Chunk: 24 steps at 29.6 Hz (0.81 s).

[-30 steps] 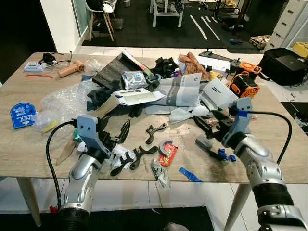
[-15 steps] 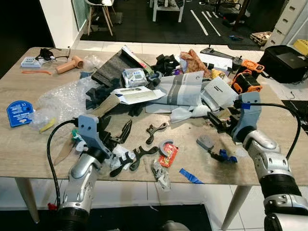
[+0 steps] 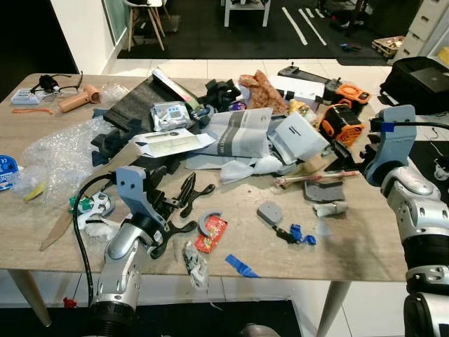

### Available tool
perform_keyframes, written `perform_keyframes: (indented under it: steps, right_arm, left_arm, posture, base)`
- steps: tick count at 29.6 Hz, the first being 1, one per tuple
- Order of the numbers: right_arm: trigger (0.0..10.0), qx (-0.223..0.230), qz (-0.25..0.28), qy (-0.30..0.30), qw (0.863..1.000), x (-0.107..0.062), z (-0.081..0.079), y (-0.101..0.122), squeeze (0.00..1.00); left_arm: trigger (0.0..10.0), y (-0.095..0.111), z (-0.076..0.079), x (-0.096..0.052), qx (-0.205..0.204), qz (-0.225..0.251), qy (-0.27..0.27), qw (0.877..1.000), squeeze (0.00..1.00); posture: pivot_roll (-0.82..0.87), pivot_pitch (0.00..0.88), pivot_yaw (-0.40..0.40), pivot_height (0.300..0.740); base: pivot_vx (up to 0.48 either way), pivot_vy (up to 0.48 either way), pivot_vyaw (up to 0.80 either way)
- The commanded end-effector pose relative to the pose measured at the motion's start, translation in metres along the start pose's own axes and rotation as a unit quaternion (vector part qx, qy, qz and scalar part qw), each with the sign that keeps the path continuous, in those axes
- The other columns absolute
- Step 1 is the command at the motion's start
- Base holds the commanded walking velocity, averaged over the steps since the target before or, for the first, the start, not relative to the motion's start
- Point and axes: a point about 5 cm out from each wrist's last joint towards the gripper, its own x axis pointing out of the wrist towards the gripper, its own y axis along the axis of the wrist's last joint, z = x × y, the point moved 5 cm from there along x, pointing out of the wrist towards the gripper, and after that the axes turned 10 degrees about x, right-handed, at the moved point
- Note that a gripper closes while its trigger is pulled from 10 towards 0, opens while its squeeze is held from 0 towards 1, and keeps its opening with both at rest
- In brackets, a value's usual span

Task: Picking trash to rubbish bin

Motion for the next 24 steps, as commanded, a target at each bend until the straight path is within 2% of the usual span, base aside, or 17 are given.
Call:
perform_keyframes:
  steps: [1, 4, 5, 6, 7, 8, 9, 10, 13, 14, 15, 18, 21, 23, 24]
  right_arm:
    - [10.0, 0.014, -0.017, -0.025, 0.999, -0.002, 0.012, 0.008, 0.00]
    - [10.0, 0.024, -0.044, -0.038, 0.998, -0.005, 0.021, 0.006, 0.00]
    - [10.0, 0.036, -0.062, -0.040, 0.997, -0.008, 0.026, 0.004, 0.00]
    - [10.0, 0.061, -0.076, -0.038, 0.994, -0.011, 0.029, 0.003, 0.00]
    - [10.0, 0.107, -0.088, -0.041, 0.990, -0.014, 0.035, 0.001, 0.00]
    - [10.0, 0.107, -0.088, -0.041, 0.990, -0.014, 0.035, 0.001, 0.00]
    - [10.0, 0.140, -0.094, -0.042, 0.985, -0.017, 0.038, 0.000, 0.00]
    - [10.0, 0.140, -0.094, -0.042, 0.985, -0.017, 0.038, 0.000, 0.00]
    - [10.0, 0.158, -0.122, -0.078, 0.977, -0.023, 0.055, -0.018, 0.00]
    - [10.0, 0.158, -0.122, -0.078, 0.977, -0.023, 0.055, -0.018, 0.00]
    - [10.0, 0.159, -0.128, -0.084, 0.975, -0.023, 0.057, -0.023, 0.00]
    - [10.0, 0.166, -0.131, -0.084, 0.974, -0.021, 0.055, -0.028, 0.00]
    - [10.0, 0.194, -0.110, -0.072, 0.972, -0.015, 0.047, -0.028, 0.00]
    - [10.0, 0.203, -0.104, -0.068, 0.971, -0.014, 0.045, -0.027, 0.00]
    - [10.0, 0.243, -0.079, -0.033, 0.966, -0.010, 0.034, -0.023, 0.00]
  left_arm:
    - [10.0, 0.005, -0.001, -0.004, 0.026, 0.010, -0.010, 1.000, 0.00]
    - [10.0, 0.012, -0.001, -0.005, 0.049, 0.024, -0.020, 0.998, 0.00]
    - [10.0, 0.017, -0.001, -0.006, 0.072, 0.033, -0.034, 0.996, 0.00]
    - [10.0, 0.022, 0.000, -0.008, 0.092, 0.042, -0.048, 0.994, 0.00]
    - [10.0, 0.029, 0.002, -0.011, 0.105, 0.057, -0.075, 0.990, 0.00]
    - [10.0, 0.029, 0.002, -0.011, 0.105, 0.057, -0.075, 0.990, 0.00]
    - [10.0, 0.034, 0.005, -0.013, 0.112, 0.067, -0.094, 0.987, 0.00]
    - [10.0, 0.034, 0.005, -0.013, 0.112, 0.067, -0.094, 0.987, 0.00]
    - [10.0, 0.054, 0.029, -0.026, 0.051, 0.118, -0.194, 0.973, 0.00]
    - [10.0, 0.054, 0.029, -0.026, 0.051, 0.118, -0.194, 0.973, 0.00]
    - [10.0, 0.060, 0.036, -0.029, 0.028, 0.132, -0.215, 0.967, 0.00]
    - [10.0, 0.061, 0.044, -0.031, 0.017, 0.139, -0.233, 0.962, 0.00]
    - [10.0, 0.058, 0.057, -0.033, 0.001, 0.139, -0.263, 0.955, 0.00]
    - [10.0, 0.058, 0.060, -0.035, -0.005, 0.140, -0.273, 0.952, 0.00]
    - [10.0, 0.054, 0.064, -0.039, -0.015, 0.130, -0.290, 0.948, 0.00]
  posture:
    - [-0.07, 0.000, -0.031, 0.740]
    - [-0.07, 0.000, -0.031, 0.740]
    - [-0.08, 0.000, -0.033, 0.740]
    - [-0.08, 0.000, -0.033, 0.740]
    - [-0.09, 0.000, -0.035, 0.740]
    - [-0.09, 0.000, -0.035, 0.740]
    - [-0.09, 0.000, -0.035, 0.740]
    - [-0.09, 0.000, -0.035, 0.740]
    - [-0.09, 0.000, -0.035, 0.740]
    - [-0.09, 0.000, -0.035, 0.740]
    - [-0.09, 0.000, -0.035, 0.740]
    - [-0.09, 0.000, -0.035, 0.740]
    - [-0.09, 0.000, -0.038, 0.740]
    - [-0.09, 0.000, -0.038, 0.740]
    - [-0.09, 0.000, -0.035, 0.740]
  base:
    - [0.000, 0.000, 0.00]
    - [0.000, 0.000, 0.00]
    - [0.000, 0.000, 0.00]
    - [0.000, 0.000, 0.00]
    - [0.000, 0.000, 0.00]
    - [0.000, 0.000, 0.00]
    - [0.000, 0.000, 0.00]
    - [0.000, 0.000, 0.00]
    - [0.000, 0.000, 0.00]
    - [0.000, 0.000, 0.00]
    - [0.000, 0.000, 0.00]
    - [0.000, 0.000, 0.00]
    - [0.000, 0.000, 0.00]
    - [0.000, 0.000, 0.00]
    - [0.000, 0.000, 0.00]
